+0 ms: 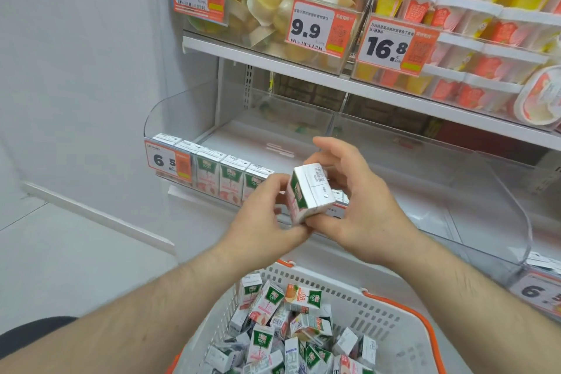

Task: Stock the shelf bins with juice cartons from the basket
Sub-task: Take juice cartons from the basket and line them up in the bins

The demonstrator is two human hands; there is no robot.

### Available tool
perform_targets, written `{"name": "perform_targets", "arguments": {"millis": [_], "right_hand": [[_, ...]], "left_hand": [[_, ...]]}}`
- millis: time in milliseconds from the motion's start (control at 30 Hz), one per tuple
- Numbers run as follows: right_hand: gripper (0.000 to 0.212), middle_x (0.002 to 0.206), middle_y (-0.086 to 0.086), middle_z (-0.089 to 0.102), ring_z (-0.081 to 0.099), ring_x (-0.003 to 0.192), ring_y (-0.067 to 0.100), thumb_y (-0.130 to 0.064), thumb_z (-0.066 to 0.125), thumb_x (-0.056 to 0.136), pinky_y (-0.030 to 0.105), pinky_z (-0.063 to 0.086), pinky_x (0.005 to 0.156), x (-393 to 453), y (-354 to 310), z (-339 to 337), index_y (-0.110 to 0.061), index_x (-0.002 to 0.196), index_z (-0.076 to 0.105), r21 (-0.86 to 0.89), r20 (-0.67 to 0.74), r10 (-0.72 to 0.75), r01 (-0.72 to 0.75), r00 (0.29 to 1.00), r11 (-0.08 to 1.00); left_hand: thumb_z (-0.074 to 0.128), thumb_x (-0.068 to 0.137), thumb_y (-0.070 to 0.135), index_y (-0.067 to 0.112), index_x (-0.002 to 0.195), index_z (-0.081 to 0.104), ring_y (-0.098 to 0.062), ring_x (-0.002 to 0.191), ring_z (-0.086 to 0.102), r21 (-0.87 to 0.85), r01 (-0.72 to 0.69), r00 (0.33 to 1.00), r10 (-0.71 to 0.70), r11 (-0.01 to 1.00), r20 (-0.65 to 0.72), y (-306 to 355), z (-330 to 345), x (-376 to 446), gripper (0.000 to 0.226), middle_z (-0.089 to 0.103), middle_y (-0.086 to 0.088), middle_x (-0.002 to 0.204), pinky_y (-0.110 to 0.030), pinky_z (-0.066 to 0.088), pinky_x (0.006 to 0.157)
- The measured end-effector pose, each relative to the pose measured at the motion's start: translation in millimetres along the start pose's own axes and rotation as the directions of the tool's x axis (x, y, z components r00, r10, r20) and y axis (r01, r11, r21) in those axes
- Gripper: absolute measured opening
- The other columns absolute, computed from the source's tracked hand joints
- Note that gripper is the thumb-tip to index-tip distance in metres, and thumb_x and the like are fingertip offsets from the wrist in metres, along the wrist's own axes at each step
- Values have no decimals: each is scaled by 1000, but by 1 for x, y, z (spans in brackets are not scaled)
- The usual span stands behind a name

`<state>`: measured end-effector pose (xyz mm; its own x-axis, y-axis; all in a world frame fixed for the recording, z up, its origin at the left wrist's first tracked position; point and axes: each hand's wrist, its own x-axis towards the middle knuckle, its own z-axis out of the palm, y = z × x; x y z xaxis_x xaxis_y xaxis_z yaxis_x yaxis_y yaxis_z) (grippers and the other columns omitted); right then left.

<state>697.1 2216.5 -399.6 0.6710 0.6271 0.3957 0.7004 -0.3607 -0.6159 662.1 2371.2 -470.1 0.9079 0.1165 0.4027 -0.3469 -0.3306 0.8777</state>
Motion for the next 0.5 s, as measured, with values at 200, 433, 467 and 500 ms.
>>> {"name": "perform_targets", "arguments": {"millis": [200, 433, 467, 500], "right_hand": [[80, 139, -13, 51, 43, 131, -3, -6, 51, 60, 19, 35, 109, -3, -7, 3, -38, 132, 38, 102, -189, -4, 24, 982, 994], [70, 126, -14, 56, 51, 111, -3, -38, 67, 66, 7, 36, 91, 13, -22, 9, -29, 134, 49, -102, -117, 85, -97, 989, 990], [74, 130, -13, 55, 51, 115, 2, -41, 72, 69, 14, 39, 95, 19, -25, 12, -30, 137, 46, -160, -88, 121, -134, 989, 978], [72, 129, -11, 58, 54, 116, 8, -44, 74, 71, 24, 44, 96, 25, -28, 16, -31, 136, 46, -239, -74, 141, -155, 987, 959]], "left_hand": [[82, 60, 25, 51, 87, 48, -20, 83, 65, -89, 21, 895, -58, 996, -441, -8, 7, 7, 51, 63, -4, 97, -38, 56, 73], [84, 59, 12, 48, 86, 44, -21, 86, 61, -28, 42, 834, -50, 999, -550, -16, 8, 16, 61, 59, -8, 100, -23, 50, 70], [83, 60, 6, 43, 87, 44, -21, 86, 60, -22, 35, 833, -42, 999, -552, -16, 8, 17, 60, 57, -8, 102, -18, 48, 69], [81, 62, 2, 40, 88, 43, -20, 87, 60, -8, 21, 836, -22, 1000, -549, -14, 8, 17, 60, 56, -7, 104, -15, 46, 69]]}}
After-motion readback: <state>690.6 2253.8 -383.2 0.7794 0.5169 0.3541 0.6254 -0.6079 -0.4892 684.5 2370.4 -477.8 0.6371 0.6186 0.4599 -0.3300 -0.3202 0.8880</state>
